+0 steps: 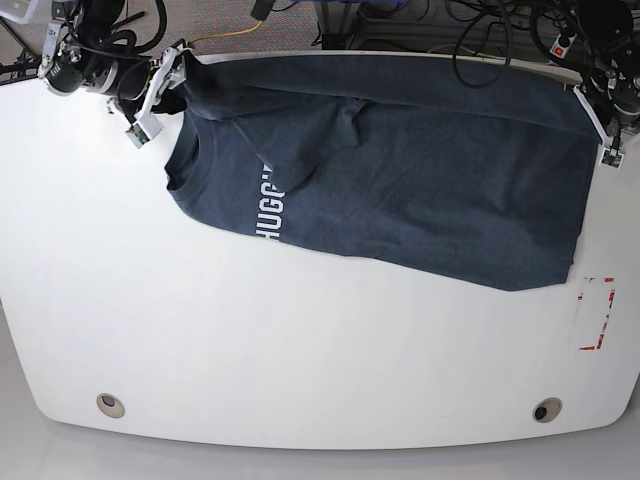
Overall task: Fold the T-shirt properly
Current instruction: 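Move the right gripper along the T-shirt edge and regrasp it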
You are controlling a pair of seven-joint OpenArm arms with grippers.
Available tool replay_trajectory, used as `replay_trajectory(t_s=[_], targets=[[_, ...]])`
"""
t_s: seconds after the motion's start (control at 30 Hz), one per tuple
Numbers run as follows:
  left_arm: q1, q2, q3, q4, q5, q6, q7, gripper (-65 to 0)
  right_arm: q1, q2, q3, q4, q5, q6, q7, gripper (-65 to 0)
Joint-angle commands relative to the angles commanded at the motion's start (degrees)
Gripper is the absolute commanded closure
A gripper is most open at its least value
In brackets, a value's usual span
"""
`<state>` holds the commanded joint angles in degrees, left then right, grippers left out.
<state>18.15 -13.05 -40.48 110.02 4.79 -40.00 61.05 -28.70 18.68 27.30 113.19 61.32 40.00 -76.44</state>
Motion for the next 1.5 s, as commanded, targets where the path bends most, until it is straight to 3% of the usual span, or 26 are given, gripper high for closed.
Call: replay_trajectory(t_s=[0.2, 0.43, 0.5, 0.7, 0.73, 0.83, 0.9, 1.17, 1.5], targets=[[0.00, 0.18, 0.00, -0.09, 0.00, 0.00, -0.09, -4.2, 0.00, -0.53, -0.35, -0.44, 0.88, 0.00, 0.00, -40.1], [0.26, 0.18, -0.09, -0.26, 0.00, 0.00, -0.09, -4.0, 2.46, -0.53, 0.35, -7.65, 0.88, 0.00, 0.44, -39.3], [0.18, 0.18, -0.09, -1.58, 0.00, 0.00, -0.09, -0.1, 3.60, -0.70, 3.60, -8.53, 1.32, 0.00, 1.67, -39.3], [0.00, 0.35, -1.67, -3.69, -0.09, 0.00, -0.09, 0.0, 10.20, -2.81, 7.82, -10.37, 0.88, 0.00, 2.37, -39.3], [0.00, 0.44, -1.76, -3.60, -0.09, 0.00, -0.09, 0.0, 11.52, -2.81, 7.82, -11.25, 0.88, -0.48, 2.37, -39.3], [-0.09, 0.44, -1.85, -3.43, -0.18, 0.00, -0.09, 0.0, 16.62, -2.81, 7.82, -16.44, 0.88, -5.14, 2.73, -39.3], [-0.26, 0.44, -1.93, -3.52, -0.18, 0.00, -0.09, 0.0, 20.04, -2.81, 7.74, -20.13, 0.44, -6.64, 2.73, -39.3], [-1.85, 0.44, -2.11, -3.69, 0.00, 0.00, -0.09, 0.0, 32.00, -3.34, 7.65, -29.80, -11.16, -7.43, 2.64, -39.3], [-2.11, 0.44, -2.02, -3.52, 0.00, 0.00, -0.09, 0.0, 35.25, -7.03, 2.46, -34.29, -17.23, -7.52, 2.73, -39.2]])
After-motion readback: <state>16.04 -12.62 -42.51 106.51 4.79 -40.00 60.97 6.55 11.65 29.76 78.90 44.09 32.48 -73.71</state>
